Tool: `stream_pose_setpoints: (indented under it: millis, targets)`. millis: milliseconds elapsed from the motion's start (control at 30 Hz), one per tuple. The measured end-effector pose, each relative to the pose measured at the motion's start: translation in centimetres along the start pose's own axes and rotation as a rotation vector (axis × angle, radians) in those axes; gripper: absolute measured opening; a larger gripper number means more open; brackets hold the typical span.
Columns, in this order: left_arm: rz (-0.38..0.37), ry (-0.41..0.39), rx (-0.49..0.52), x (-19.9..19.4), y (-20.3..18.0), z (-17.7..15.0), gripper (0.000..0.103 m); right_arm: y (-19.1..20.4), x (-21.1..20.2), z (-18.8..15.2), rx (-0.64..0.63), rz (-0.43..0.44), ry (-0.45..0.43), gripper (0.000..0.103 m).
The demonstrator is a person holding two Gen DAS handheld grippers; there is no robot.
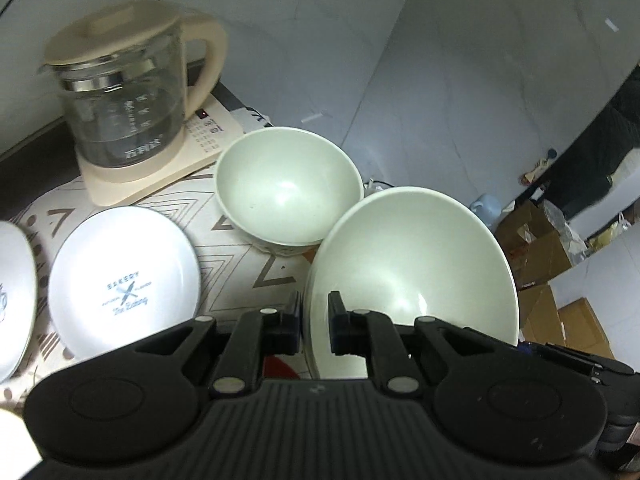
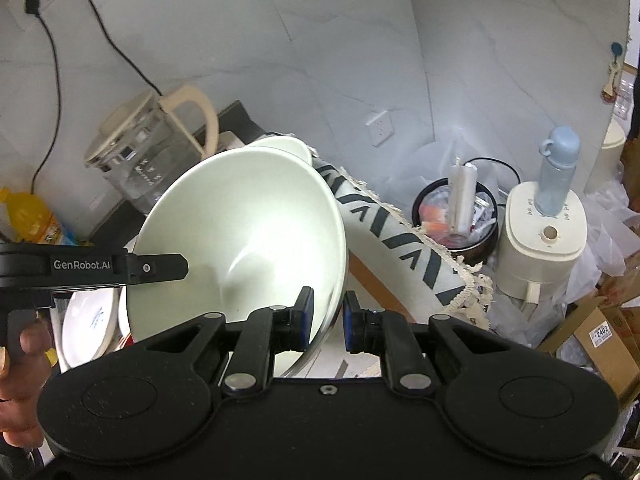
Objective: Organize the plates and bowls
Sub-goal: 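Carry the pale green bowl with both grippers and lower it into the red bowl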
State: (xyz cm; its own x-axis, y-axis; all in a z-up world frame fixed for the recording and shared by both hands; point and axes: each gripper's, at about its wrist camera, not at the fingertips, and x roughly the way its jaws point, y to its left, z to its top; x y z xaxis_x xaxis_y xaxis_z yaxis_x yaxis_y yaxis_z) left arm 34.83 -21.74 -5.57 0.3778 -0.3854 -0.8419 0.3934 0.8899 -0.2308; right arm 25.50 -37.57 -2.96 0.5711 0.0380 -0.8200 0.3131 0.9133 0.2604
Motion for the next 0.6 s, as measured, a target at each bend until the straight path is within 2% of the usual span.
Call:
stream_pose_setpoints:
  millis: [600]
  targets:
    - [0.114, -0.049, -0.15, -4.9, 4.1, -4.6, 0.012, 4.5, -0.7, -1.4, -0.14, 0.115, 0.035, 0.015]
